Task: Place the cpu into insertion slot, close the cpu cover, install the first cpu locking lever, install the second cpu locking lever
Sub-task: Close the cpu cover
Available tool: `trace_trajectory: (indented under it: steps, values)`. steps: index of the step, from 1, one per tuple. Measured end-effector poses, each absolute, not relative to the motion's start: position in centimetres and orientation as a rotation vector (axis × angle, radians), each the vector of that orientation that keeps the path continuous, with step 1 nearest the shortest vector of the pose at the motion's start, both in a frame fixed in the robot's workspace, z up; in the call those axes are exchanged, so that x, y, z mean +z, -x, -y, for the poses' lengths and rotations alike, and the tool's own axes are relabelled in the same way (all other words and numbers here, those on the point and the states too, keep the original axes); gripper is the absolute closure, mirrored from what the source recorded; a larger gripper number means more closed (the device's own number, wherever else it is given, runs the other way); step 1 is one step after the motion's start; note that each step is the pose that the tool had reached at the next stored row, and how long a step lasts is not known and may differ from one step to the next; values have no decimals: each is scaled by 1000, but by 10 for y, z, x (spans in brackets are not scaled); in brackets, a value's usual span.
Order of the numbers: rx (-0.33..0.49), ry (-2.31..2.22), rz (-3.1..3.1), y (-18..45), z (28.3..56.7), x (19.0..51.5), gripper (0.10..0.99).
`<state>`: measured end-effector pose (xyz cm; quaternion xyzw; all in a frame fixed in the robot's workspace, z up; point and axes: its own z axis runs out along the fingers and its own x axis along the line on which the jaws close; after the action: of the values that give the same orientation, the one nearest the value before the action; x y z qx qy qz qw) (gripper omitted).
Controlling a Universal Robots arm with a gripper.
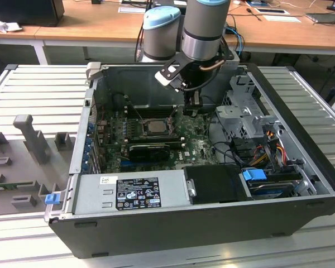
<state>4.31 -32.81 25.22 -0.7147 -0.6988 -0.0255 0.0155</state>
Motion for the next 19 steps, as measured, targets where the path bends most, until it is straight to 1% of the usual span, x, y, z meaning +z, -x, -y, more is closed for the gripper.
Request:
trace_trajectory:
  steps: [19]
  values:
    - [-79, 2224, 2174, -29, 328, 252, 980]
